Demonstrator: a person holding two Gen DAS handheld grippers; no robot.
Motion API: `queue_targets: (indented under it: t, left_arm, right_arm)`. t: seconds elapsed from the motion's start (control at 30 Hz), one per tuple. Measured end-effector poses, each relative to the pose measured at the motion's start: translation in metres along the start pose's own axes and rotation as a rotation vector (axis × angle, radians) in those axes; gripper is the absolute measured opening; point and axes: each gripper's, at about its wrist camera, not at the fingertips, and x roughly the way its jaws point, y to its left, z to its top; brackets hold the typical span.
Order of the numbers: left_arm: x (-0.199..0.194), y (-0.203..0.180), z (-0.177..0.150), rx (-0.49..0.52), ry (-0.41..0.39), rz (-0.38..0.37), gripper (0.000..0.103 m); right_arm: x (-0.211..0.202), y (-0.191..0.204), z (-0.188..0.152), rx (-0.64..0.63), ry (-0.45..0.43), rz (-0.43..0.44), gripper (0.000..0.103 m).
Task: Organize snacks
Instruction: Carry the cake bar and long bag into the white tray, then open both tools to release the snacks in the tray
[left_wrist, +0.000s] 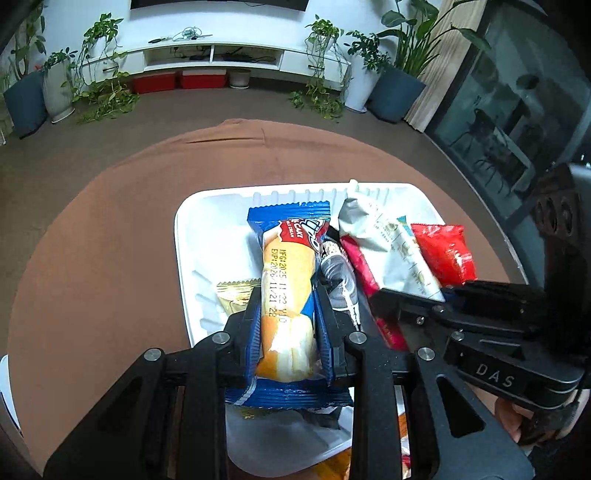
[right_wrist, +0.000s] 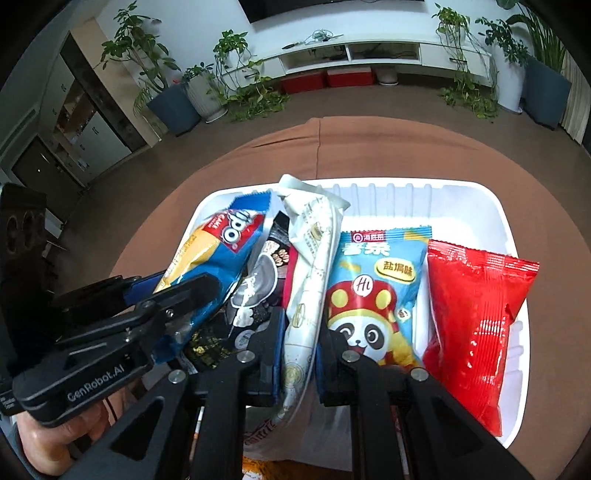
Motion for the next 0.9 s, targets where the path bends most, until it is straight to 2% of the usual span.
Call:
queue_targets:
  t: [0.43,0.73,0.83,0.9]
  left_arm:
    - [0.014,-0.005,-0.01,-0.011,0.016,0.016,0.027]
    - [0.015,-0.005,-0.011,-0.026,0.015,0.019,0.027]
    - [0.013,-0.004,-0.012,-0.028,0.013,0.018,0.029]
    - [0.012,-0.006,-0.012,-0.029,0.009,0.014,0.029]
  right_arm:
    - [0.016,-0.005,0.0,0.001,0.003,-0.04,0.015]
    - [0.019,-0.012,0.0,0.024,-0.009,-0.018,0.017]
    - [0.016,-0.015,-0.003,0.036,-0.012,0.003,0.023]
    - [0.013,-0.014,-0.005,0.033,-0.013,0.019,0.04]
